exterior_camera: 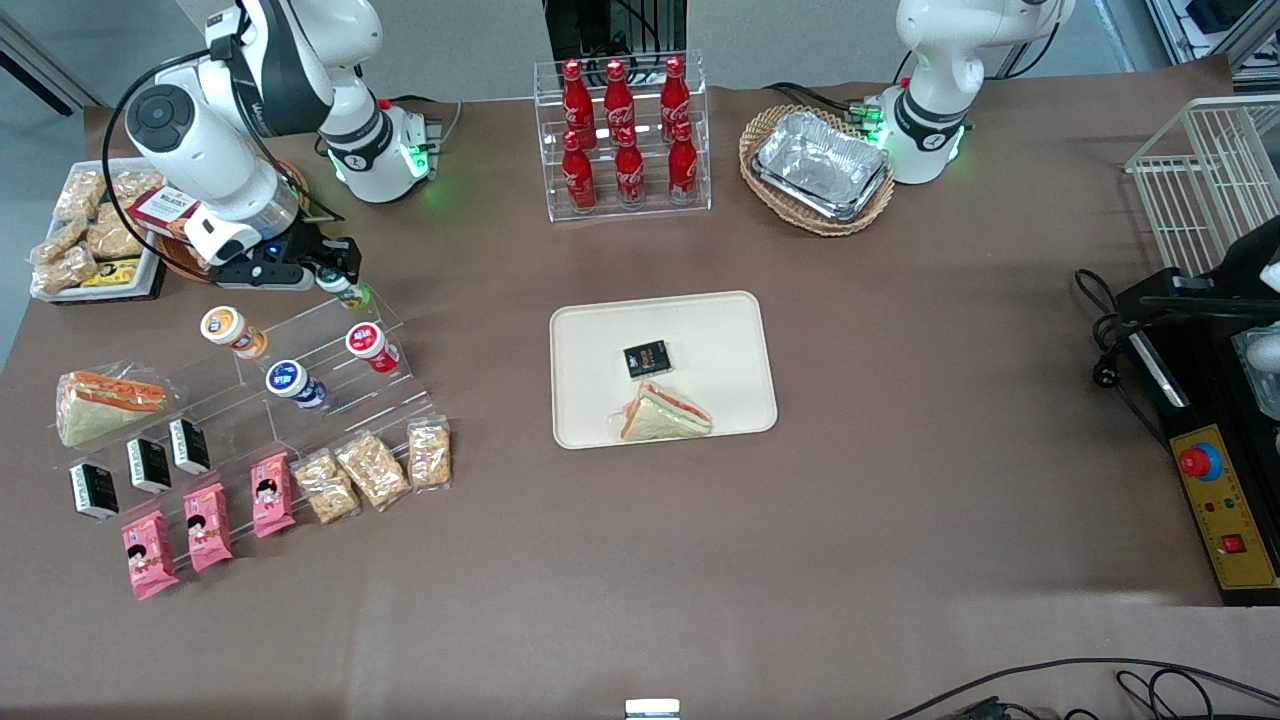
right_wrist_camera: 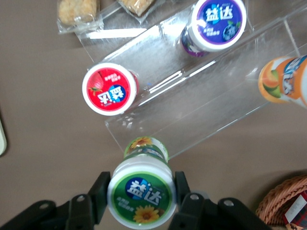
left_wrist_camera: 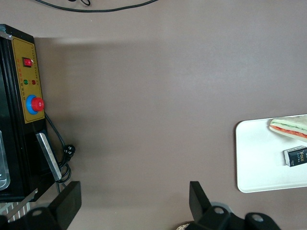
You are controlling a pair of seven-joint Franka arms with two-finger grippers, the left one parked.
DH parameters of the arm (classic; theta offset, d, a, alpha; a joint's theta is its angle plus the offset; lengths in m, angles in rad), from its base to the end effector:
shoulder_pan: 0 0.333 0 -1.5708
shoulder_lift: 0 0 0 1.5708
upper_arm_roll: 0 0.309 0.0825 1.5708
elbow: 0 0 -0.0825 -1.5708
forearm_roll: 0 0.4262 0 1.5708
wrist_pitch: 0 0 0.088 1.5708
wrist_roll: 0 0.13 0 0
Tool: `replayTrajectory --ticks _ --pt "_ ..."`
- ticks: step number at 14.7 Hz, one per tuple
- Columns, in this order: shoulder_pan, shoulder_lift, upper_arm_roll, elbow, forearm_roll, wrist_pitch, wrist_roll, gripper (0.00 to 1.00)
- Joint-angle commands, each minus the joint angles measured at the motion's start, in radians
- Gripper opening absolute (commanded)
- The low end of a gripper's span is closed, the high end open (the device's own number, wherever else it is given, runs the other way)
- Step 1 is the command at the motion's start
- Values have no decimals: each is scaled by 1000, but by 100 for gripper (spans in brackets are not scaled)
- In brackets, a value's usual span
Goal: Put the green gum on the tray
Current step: 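Lift the green canister and carry it over the cream tray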
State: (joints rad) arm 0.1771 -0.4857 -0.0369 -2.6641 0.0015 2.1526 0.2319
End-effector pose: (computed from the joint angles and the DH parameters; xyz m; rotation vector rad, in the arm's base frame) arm 0.4061 0.0591 0.3369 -3.1250 0.1377 0.0455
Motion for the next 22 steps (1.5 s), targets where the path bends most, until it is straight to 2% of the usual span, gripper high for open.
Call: replayTrajectory --ticks 1,3,7,9,12,14,17,20,22 --pt "5 28 -9 186 0 -181 15 51" --pt "7 94 -8 361 9 -336 14 51" --pt "9 286 -1 821 63 -714 14 51" --pt "12 344 0 949 92 -779 17 51" --pt "50 375 2 981 153 -769 145 51" --pt "129 400 0 983 169 -737 283 51" --pt "255 436 -1 980 179 -645 485 51" --pt "312 470 0 931 221 -530 615 51" --pt "352 473 0 841 233 -417 705 51"
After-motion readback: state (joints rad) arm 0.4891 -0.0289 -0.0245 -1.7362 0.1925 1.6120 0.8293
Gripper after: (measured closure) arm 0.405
